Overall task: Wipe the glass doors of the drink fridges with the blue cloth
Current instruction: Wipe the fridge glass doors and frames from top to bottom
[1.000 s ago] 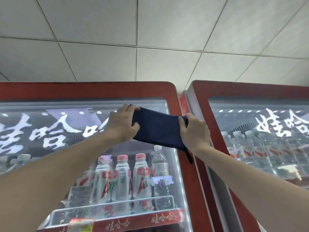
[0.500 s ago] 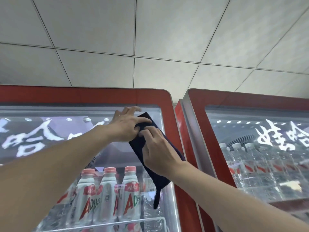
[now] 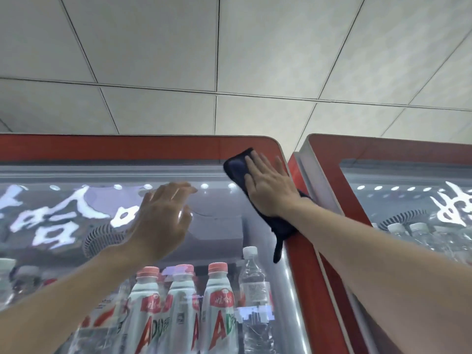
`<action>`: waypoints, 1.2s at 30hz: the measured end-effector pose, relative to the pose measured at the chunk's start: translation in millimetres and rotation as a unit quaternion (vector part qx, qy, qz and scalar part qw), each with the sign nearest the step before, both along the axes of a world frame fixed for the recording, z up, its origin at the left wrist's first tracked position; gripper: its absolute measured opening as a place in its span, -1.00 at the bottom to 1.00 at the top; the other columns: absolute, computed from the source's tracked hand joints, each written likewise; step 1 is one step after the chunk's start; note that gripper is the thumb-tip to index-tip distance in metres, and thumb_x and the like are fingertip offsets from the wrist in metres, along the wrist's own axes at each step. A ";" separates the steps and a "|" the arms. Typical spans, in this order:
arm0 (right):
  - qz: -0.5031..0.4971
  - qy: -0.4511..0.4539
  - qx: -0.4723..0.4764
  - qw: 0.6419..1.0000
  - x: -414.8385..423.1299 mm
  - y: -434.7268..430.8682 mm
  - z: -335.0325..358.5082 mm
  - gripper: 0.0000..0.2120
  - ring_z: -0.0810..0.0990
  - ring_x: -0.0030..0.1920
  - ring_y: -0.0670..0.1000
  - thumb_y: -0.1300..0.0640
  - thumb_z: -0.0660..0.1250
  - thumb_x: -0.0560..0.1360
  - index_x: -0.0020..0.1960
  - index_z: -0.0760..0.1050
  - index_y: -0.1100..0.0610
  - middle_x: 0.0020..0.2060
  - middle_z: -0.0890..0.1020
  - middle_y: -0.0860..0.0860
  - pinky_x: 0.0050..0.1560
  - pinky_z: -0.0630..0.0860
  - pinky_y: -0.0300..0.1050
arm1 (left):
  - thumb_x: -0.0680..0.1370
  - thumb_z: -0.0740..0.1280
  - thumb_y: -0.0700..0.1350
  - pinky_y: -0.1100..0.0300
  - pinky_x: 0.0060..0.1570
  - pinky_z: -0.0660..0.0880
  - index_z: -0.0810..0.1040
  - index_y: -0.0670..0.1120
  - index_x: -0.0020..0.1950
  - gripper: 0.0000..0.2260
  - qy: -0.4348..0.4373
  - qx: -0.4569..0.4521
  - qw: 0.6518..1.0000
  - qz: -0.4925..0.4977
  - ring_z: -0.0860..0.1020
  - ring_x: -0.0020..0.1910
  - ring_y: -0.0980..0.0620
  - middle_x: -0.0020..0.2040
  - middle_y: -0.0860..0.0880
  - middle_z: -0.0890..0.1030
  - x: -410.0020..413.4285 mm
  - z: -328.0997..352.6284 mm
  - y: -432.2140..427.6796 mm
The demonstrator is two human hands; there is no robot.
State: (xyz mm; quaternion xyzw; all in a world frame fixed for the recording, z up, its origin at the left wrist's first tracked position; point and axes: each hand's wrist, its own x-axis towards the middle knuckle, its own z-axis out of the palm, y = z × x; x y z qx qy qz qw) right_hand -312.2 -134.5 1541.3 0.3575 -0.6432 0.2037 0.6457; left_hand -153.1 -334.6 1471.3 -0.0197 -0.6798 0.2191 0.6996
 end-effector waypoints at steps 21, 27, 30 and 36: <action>0.003 0.052 0.073 0.996 41.4 -38.1 -1.5 -0.43 -0.22 0.64 -0.16 -0.08 -0.13 0.74 0.70 -0.16 0.00 0.68 -0.15 -0.10 0.62 -0.28 -0.16 | 0.61 0.07 0.05 0.00 0.51 0.21 0.42 -0.04 0.49 -0.52 -0.002 0.019 0.999 0.026 0.37 0.48 0.03 0.48 0.04 0.46 47.1 -11.0 -57.6; 0.007 -0.012 0.022 1.000 52.9 -62.9 18.6 -0.40 -0.22 0.66 -0.08 -0.09 -0.16 0.72 0.69 -0.16 0.08 0.68 -0.16 -0.03 0.64 -0.26 -0.03 | 0.61 0.08 0.03 0.00 0.51 0.21 0.41 -0.05 0.49 -0.53 -0.007 0.010 1.000 0.016 0.38 0.48 0.02 0.47 0.02 0.46 47.8 -10.8 -58.1; 0.018 -0.016 0.048 0.999 69.5 -75.0 -26.1 -0.39 -0.28 0.65 -0.06 -0.11 -0.18 0.72 0.68 -0.21 0.11 0.68 -0.21 0.01 0.64 -0.29 0.01 | 0.64 0.15 -0.07 0.07 0.44 0.28 0.40 -0.08 0.49 -0.59 -0.003 0.020 0.997 -0.070 0.40 0.44 -0.01 0.44 -0.03 0.47 53.2 -14.3 -59.9; 0.046 0.180 0.260 0.948 85.8 -103.2 -152.5 -0.37 -0.22 0.66 -0.07 -0.17 -0.08 0.72 0.70 -0.09 0.06 0.68 -0.08 -0.01 0.65 -0.26 -0.03 | 0.59 0.11 -0.06 -0.08 0.43 0.30 0.48 -0.11 0.42 -0.57 0.044 0.059 0.995 -0.065 0.43 0.40 -0.09 0.39 -0.08 0.52 96.5 -24.2 -90.3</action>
